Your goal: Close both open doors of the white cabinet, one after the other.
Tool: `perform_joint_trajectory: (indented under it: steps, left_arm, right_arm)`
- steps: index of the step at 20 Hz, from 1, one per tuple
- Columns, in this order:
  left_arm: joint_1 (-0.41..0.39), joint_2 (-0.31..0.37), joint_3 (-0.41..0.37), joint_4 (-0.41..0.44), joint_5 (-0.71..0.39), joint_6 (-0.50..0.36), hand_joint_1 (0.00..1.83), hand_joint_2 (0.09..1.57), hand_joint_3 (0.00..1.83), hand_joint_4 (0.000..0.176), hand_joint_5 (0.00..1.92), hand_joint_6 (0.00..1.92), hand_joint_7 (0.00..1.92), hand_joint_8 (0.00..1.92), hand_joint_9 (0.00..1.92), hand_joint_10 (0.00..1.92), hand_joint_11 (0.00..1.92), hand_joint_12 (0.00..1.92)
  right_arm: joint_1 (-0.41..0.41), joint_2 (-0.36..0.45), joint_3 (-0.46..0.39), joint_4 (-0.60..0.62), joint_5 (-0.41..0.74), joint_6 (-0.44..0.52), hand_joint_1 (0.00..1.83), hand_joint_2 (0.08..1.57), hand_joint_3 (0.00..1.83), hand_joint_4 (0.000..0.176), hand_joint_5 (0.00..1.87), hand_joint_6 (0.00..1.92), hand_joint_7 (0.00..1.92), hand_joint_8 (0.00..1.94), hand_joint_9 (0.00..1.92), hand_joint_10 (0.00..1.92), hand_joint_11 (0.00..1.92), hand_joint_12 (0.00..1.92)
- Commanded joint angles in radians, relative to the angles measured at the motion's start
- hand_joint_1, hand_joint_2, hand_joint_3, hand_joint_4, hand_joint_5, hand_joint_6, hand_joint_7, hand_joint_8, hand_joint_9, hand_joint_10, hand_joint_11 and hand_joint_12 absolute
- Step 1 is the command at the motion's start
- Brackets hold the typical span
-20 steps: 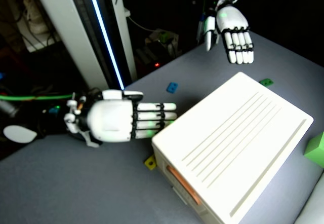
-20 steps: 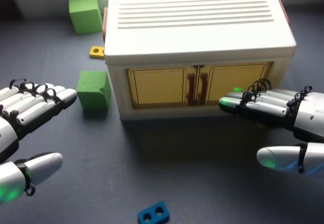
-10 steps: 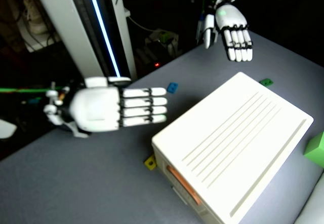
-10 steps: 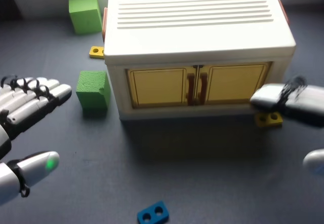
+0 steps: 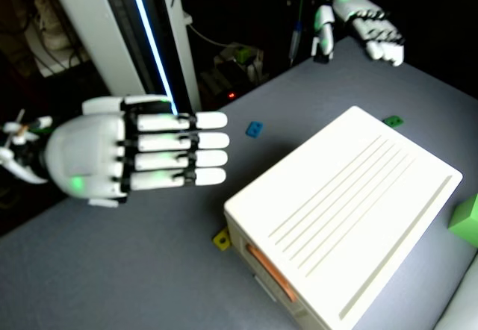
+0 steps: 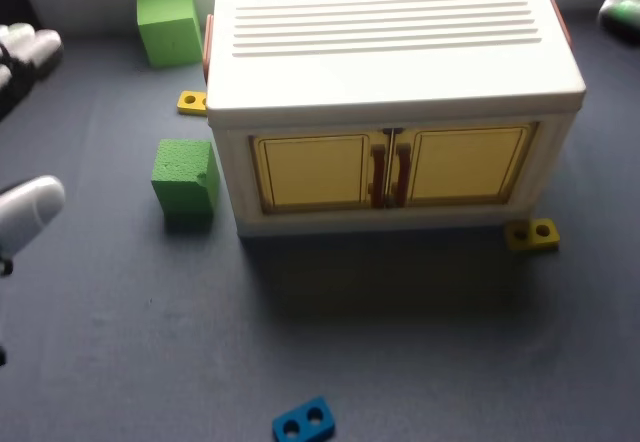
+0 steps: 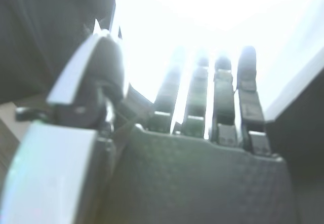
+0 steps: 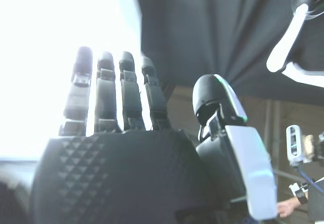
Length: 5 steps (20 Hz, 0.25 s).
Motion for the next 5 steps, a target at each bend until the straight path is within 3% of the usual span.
perform_joint_trajectory:
  steps: [1,2,3,4,5]
  left_arm:
    - [-0.021,-0.009,0.012,0.012,-0.127,-0.02,0.23,1.56,0.01,0.0,0.01,0.0,0.0,0.0,0.0,0.0,0.01,0.01]
    - [-0.026,-0.012,0.016,0.014,-0.127,-0.023,0.23,1.56,0.01,0.0,0.01,0.0,0.0,0.0,0.0,0.0,0.01,0.01]
    - [-0.038,-0.019,0.022,0.018,-0.128,-0.026,0.54,1.5,0.0,0.0,0.1,0.02,0.03,0.0,0.0,0.0,0.0,0.0]
    - [-0.059,-0.028,0.032,0.025,-0.128,-0.033,0.64,1.43,0.01,0.0,0.15,0.02,0.1,0.02,0.07,0.0,0.0,0.17]
    - [-0.065,-0.03,0.034,0.03,-0.128,-0.037,0.45,1.45,0.02,0.047,0.33,0.09,0.06,0.01,0.01,0.0,0.0,0.03]
  right_arm:
    - [0.002,0.003,0.019,0.061,0.137,0.008,0.49,1.43,0.0,0.003,0.2,0.0,0.11,0.0,0.08,0.01,0.0,0.31]
    - [0.002,0.001,0.027,0.071,0.139,0.011,0.49,1.43,0.0,0.003,0.2,0.0,0.11,0.0,0.08,0.01,0.0,0.31]
    - [0.002,-0.001,0.037,0.082,0.154,0.02,0.49,1.41,0.0,0.009,0.16,0.01,0.08,0.01,0.03,0.01,0.0,0.04]
    - [0.002,0.002,0.035,0.08,0.19,0.028,0.52,1.37,0.0,0.023,0.2,0.01,0.11,0.01,0.04,0.01,0.0,0.03]
    - [0.006,0.006,0.031,0.068,0.19,0.029,0.75,1.33,0.0,0.041,0.2,0.0,0.22,0.01,0.11,0.01,0.03,0.06]
